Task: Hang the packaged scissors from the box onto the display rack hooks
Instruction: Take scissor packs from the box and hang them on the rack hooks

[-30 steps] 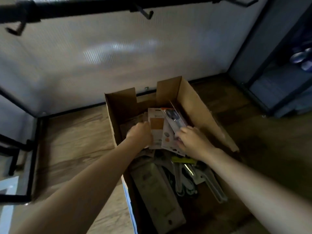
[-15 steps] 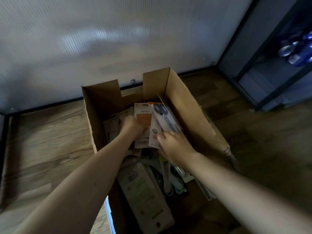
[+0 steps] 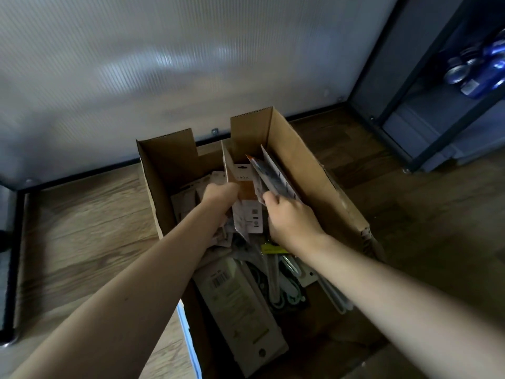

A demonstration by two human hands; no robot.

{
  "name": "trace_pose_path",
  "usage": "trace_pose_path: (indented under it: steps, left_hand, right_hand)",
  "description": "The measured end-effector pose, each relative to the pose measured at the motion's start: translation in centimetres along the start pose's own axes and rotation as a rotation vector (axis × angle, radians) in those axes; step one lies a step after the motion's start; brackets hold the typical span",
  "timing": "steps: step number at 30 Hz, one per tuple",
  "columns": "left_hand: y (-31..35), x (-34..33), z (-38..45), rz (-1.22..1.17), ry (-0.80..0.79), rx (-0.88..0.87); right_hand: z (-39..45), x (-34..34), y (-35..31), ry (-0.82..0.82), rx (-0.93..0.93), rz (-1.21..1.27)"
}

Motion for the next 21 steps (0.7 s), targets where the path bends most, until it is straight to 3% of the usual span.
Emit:
trace_pose_path:
  steps: [5,10,16,21]
  left_hand:
    - [0.4,0.5,-2.9,-0.165,-0.195,0.025]
    - [1.2,2.1,-5.6,-0.347,-0.282,0.007]
    - [2.0,3.6,-6.9,-0.288,-0.348,-0.075]
    - [2.2,4.0,-8.6,-0.263,-0.425,-0.024]
  right_hand:
    - [0.3,1.9,-1.1,0.051,0.013,0.022]
    - [0.2,2.6,-2.0,0.085,0.003,0.047]
    - [0.1,3.7,-2.3,0.049,-0.024,0.11]
    - [0.7,6.2,-3.3,0.169,0.04,0.166]
Point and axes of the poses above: each hand's wrist, its own z-axis towards the middle knuckle, its own x-axis out of the back of the hand, y = z × x, the point moved 6 cm from there along z, towards the middle knuckle, and after that the axes turned 10 degrees about y, right-handed, at the moved point
